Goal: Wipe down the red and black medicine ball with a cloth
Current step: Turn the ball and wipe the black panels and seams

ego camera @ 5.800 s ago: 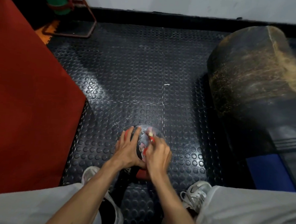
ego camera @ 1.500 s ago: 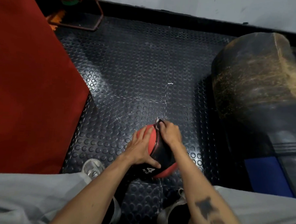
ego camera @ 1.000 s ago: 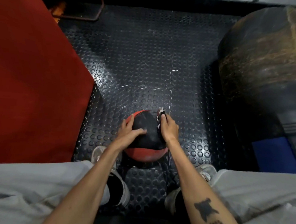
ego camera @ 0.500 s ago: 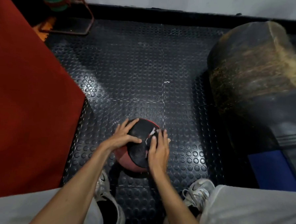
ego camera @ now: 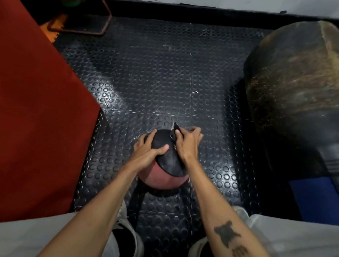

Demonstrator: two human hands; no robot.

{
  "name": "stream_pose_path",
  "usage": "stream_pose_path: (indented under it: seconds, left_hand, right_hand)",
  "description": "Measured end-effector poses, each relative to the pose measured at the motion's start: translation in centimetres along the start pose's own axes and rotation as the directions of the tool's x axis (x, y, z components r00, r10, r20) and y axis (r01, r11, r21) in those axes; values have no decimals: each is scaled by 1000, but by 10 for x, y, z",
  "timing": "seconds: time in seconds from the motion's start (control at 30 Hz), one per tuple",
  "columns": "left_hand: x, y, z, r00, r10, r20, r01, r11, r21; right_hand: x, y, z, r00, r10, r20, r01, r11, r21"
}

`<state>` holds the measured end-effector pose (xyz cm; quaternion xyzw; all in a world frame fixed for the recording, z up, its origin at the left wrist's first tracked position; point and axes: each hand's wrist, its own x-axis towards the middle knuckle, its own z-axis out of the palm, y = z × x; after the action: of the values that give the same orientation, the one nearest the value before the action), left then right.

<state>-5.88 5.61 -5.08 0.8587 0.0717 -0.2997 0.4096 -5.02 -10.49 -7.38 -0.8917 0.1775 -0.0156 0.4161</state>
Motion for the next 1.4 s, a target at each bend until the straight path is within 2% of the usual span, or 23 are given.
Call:
stream_pose_path:
  seconds: [0.1, 0.17, 0.2, 0.3, 0.43, 0.53, 0.67, 0.73, 0.8, 0.87, 0.93, 0.97, 1.1, 1.13, 1.2, 1.23, 1.3, 1.4]
  left_hand:
    - [7, 19, -1, 996, -93, -10, 93, 995, -22]
    - [14, 22, -6, 992, -126, -7, 126, 992, -17]
    - [15, 21, -5, 992, -126, -7, 125, 992, -5]
    - [15, 22, 2, 991, -130, -26, 131, 991, 27]
    - [19, 34, 5, 989, -147, -36, 149, 987, 56]
    - [20, 34, 8, 990, -131, -44, 136, 983, 125]
    - [21, 42, 10, 979, -184, -91, 191, 978, 83]
    - [22, 39, 6, 974, -201, -104, 205, 978, 30]
    - [19, 31, 4, 975, -202, -96, 201, 979, -15]
    - [14, 29, 8, 974, -201, -107, 198, 979, -43]
    - [8, 35, 15, 966, -219, -136, 213, 975, -62]
    - [5, 38, 17, 961, -230, -154, 223, 973, -61]
    - [8, 27, 14, 962, -218, -162, 205, 974, -93]
    - [7, 25, 14, 963, -213, -165, 199, 975, -94]
    - [4, 29, 20, 959, -219, -179, 205, 974, -94]
    - [3, 33, 24, 954, -231, -193, 217, 972, -92]
    - [4, 40, 25, 941, -255, -222, 241, 966, -90]
    - [11, 34, 17, 947, -250, -200, 233, 967, -108]
  right_hand:
    - [-46, 1, 6, 967, -191, -168, 185, 981, -52]
    - [-73, 5, 4, 941, -303, -152, 292, 952, -88]
    - [-67, 7, 2, 945, -296, -139, 282, 953, -109]
    - [-27, 1, -8, 987, -131, -98, 116, 982, -150]
    - [-64, -3, 8, 958, -139, -249, 119, 988, -96]
    - [-72, 6, 9, 948, -193, -251, 175, 980, -91]
    - [-55, -11, 13, 930, -36, -365, 22, 999, -43]
    - [-81, -17, 25, 926, -148, -348, 102, 984, -145]
    - [-74, -5, 20, 938, -197, -286, 161, 976, -147]
    - [-40, -1, 5, 957, -24, -288, 15, 999, -33]
    - [-18, -1, -3, 937, 155, -313, -135, 987, 86]
    - [-26, -5, 0, 931, 151, -333, -132, 988, 78]
    - [-77, -6, 18, 938, -95, -332, 89, 995, -35]
    - [-64, -1, 11, 949, -69, -308, 73, 997, 2]
    - [-27, 3, -4, 943, 136, -303, -106, 988, 114]
    - [-21, 1, -6, 931, 185, -315, -150, 980, 133]
    - [-45, -10, 3, 925, 110, -364, -74, 991, 113]
    - [-80, -6, 14, 935, -62, -350, 81, 996, 40]
